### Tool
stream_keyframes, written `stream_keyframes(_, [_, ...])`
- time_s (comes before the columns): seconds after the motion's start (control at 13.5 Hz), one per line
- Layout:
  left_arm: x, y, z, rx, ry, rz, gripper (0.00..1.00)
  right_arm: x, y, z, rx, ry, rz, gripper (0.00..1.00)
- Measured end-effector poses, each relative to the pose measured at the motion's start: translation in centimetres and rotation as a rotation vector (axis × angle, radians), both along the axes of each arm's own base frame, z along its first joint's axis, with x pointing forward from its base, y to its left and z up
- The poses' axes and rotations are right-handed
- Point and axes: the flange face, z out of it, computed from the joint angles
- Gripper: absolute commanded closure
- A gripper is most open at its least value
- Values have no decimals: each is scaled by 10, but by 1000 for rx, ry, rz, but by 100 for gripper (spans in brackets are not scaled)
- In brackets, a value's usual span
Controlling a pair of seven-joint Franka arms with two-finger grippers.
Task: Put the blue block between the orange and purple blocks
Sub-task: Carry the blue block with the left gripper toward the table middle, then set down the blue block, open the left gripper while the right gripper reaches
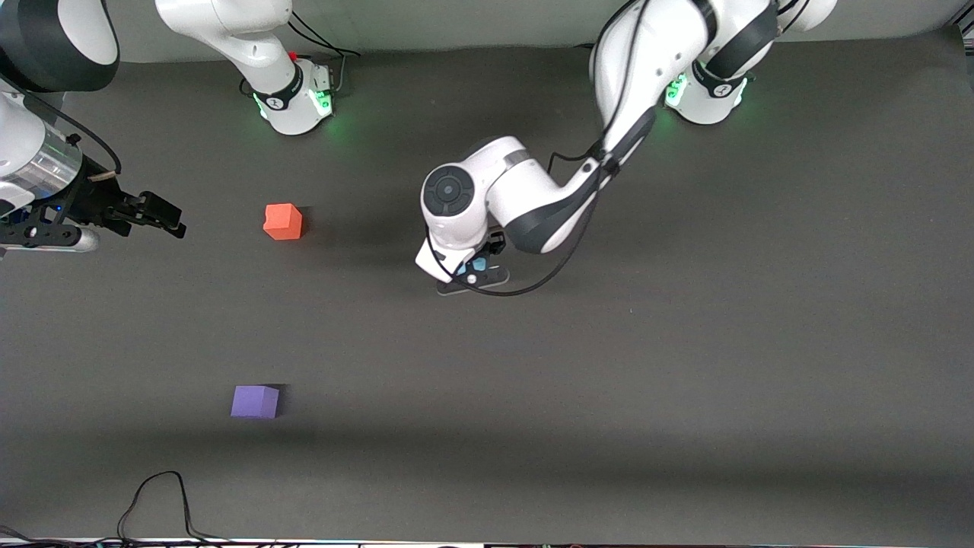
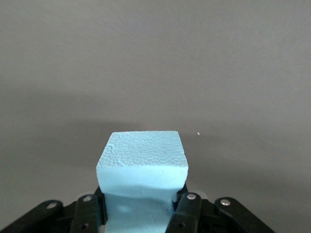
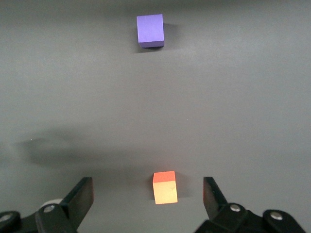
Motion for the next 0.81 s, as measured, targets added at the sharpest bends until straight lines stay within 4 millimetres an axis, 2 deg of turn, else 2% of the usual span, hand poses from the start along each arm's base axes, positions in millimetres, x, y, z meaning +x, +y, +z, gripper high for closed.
stream_keyframes(0.15, [-14,-15,-44,6,-16,-8,53,-1,0,-4,0,5,0,0])
stream_keyframes(0.22, [-20,-20,-60,8,-18,-9,45,-1,0,-5,0,7,0,0])
stream_keyframes(0.3, [-23,-22,-70,13,-18,-12,26,-1,0,-6,0,7,0,0])
stream_keyframes(0.37, [-22,-22,-69,14,-25,-11,4,-1,0,-7,0,6,0,0])
stream_keyframes(0.44, [-22,-21,-69,15,-25,-10,0,-1,0,-7,0,4,0,0])
stream_keyframes(0.59, [-19,-19,-69,22,-32,-9,0,0,0,-6,0,0,0,0])
stream_keyframes(0.74, [-6,-11,-47,37,-50,10,0,0,1,-6,0,0,2,0])
stream_keyframes(0.81, [8,1,-23,48,-55,34,0,0,4,-6,-1,-1,6,0])
